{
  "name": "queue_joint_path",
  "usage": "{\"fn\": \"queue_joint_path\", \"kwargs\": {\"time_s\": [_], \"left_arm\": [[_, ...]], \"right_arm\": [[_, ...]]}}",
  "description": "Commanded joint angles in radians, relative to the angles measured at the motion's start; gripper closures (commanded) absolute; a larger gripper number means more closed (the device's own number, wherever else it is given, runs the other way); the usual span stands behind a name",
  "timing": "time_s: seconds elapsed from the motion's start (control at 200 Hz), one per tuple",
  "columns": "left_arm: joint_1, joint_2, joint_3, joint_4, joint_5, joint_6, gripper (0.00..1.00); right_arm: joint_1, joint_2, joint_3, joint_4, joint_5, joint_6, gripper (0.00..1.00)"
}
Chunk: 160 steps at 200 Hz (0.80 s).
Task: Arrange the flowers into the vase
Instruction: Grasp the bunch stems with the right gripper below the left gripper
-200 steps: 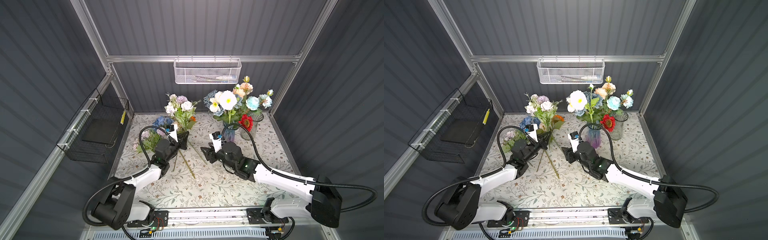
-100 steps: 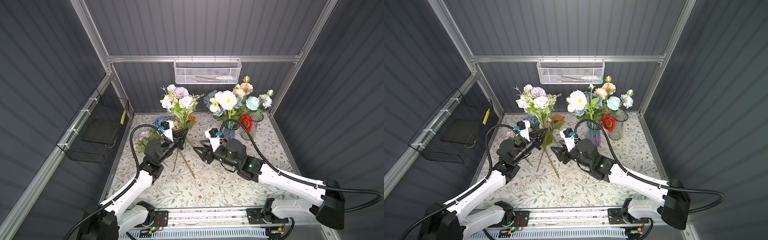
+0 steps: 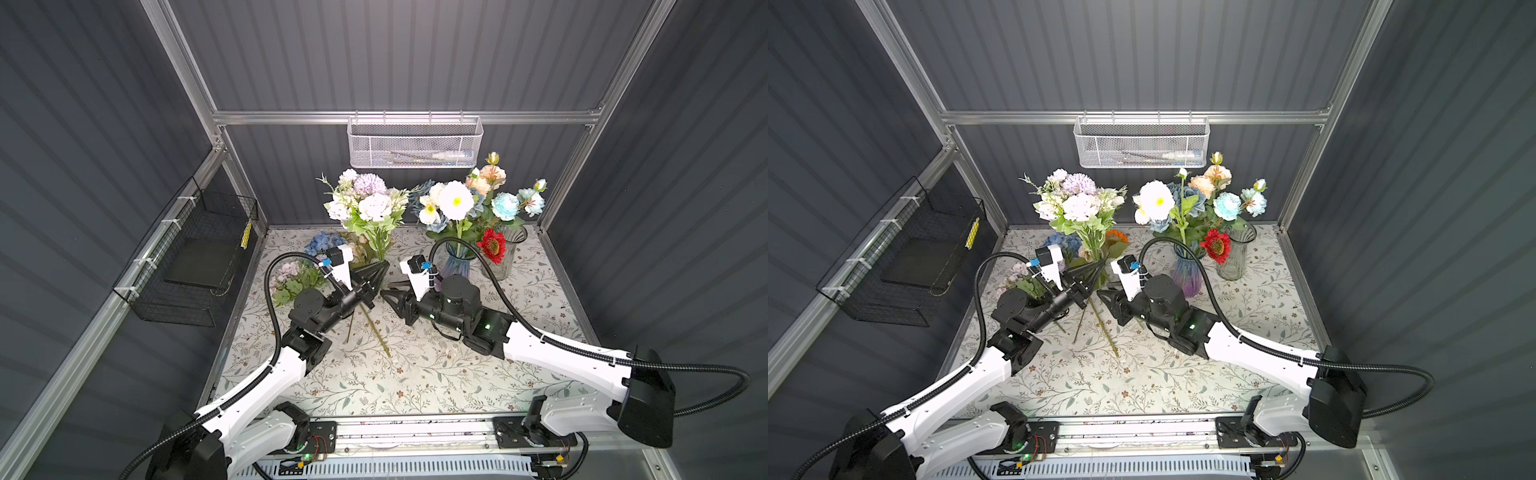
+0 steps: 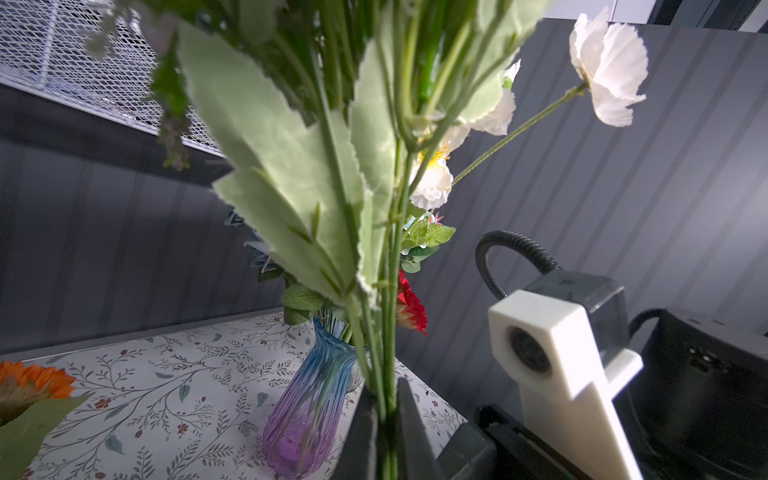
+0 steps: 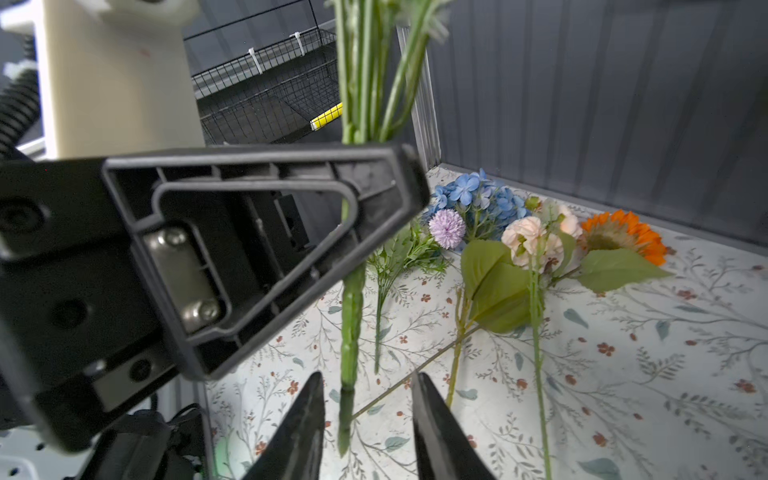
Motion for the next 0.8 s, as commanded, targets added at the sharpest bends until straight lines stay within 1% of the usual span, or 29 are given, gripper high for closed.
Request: {"fn": "queue_joint_path", "kwargs": {"time_s": [0.0, 0.07, 0.25, 0.27, 0.31, 0.39, 0.48, 0.515, 0.535, 0.59, 0.605, 0.655, 0.675, 0.7, 0.795], "left_arm": [[-0.015, -0.01, -0.014, 0.053, 0.016, -0.018, 1.0], [-0.024, -0.003, -0.01, 0.053, 0.022, -0.021, 1.0], [-0.055, 0.017, 0.002, 0.05, 0.032, -0.015, 1.0], [-0.058, 0.019, 0.004, 0.05, 0.032, -0.015, 1.0], [-0.063, 0.022, 0.005, 0.05, 0.03, -0.011, 1.0], [-0.072, 0.027, 0.011, 0.047, 0.029, -0.005, 1.0], [-0.074, 0.027, 0.017, 0.04, 0.031, -0.004, 1.0], [-0.074, 0.026, 0.023, 0.035, 0.034, -0.002, 0.9], [-0.074, 0.024, 0.028, 0.027, 0.034, 0.0, 0.8], [-0.074, 0.018, 0.046, -0.002, 0.033, 0.014, 0.42], [-0.074, 0.016, 0.05, -0.013, 0.033, 0.019, 0.34], [-0.074, 0.007, 0.067, -0.054, 0.025, 0.036, 0.15], [-0.074, 0.001, 0.073, -0.07, 0.021, 0.045, 0.11], [-0.074, -0.003, 0.082, -0.094, 0.018, 0.059, 0.09], [-0.074, -0.02, 0.113, -0.177, 0.026, 0.114, 0.1]], "right_arm": [[-0.004, -0.004, 0.012, 0.053, 0.038, 0.008, 0.73], [-0.011, -0.004, 0.006, 0.07, 0.033, 0.014, 0.75], [-0.027, 0.014, 0.007, 0.099, 0.009, 0.049, 0.75], [-0.028, 0.015, 0.006, 0.101, 0.008, 0.05, 0.77], [-0.03, 0.017, 0.004, 0.106, 0.008, 0.056, 0.83], [-0.036, 0.014, -0.003, 0.114, 0.011, 0.065, 1.0], [-0.044, 0.005, -0.018, 0.119, 0.011, 0.078, 1.0], [-0.049, 0.0, -0.026, 0.123, 0.012, 0.085, 1.0], [-0.051, -0.005, -0.031, 0.125, 0.011, 0.088, 1.0], [-0.057, -0.017, -0.046, 0.135, 0.011, 0.097, 1.0], [-0.059, -0.021, -0.05, 0.136, 0.013, 0.098, 1.0], [-0.063, -0.036, -0.062, 0.135, 0.018, 0.097, 1.0], [-0.065, -0.043, -0.066, 0.132, 0.022, 0.096, 1.0], [-0.067, -0.052, -0.071, 0.128, 0.026, 0.093, 1.0], [-0.071, -0.098, -0.086, 0.094, 0.057, 0.069, 1.0]]}}
